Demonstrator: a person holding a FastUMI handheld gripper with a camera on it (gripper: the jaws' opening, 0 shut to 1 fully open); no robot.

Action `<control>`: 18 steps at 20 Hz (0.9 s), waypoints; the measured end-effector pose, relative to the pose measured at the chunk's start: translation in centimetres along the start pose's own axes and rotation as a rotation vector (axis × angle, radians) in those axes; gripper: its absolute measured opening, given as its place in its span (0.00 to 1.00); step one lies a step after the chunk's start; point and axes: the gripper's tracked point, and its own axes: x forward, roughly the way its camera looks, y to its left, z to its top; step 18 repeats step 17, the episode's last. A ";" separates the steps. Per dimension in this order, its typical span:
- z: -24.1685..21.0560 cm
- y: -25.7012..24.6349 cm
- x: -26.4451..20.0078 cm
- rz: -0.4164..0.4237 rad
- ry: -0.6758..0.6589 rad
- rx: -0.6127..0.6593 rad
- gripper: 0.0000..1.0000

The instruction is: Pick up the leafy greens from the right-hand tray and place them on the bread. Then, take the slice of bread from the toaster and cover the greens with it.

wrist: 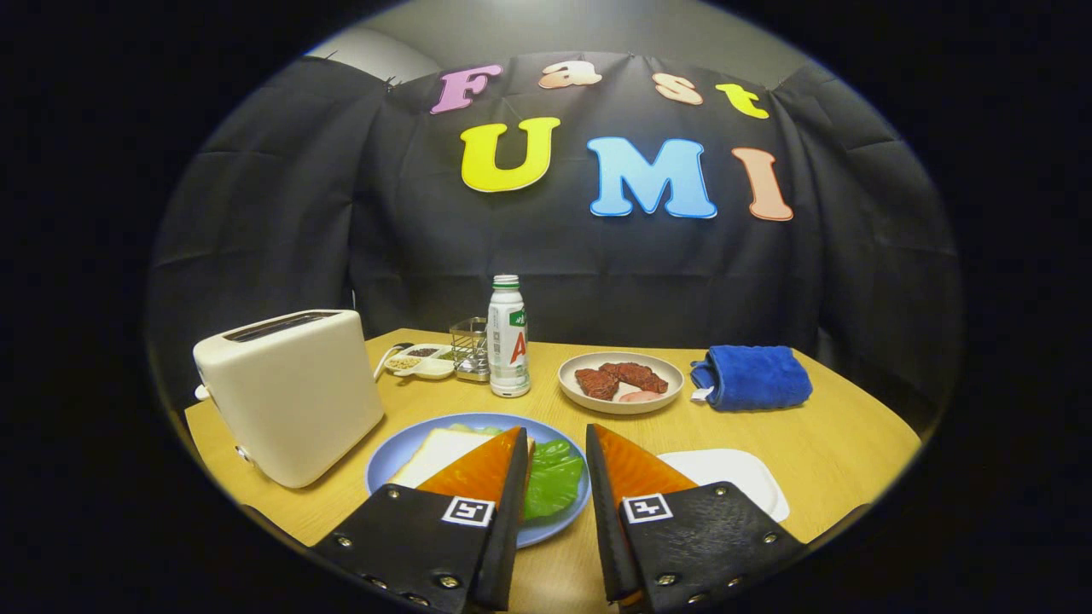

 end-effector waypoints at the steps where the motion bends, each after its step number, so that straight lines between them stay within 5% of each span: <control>1: 0.0 -0.6 -0.3 -0.006 -0.004 -0.002 0.41; 18: 3.7 -18.8 -7.8 -0.074 -0.085 0.054 0.40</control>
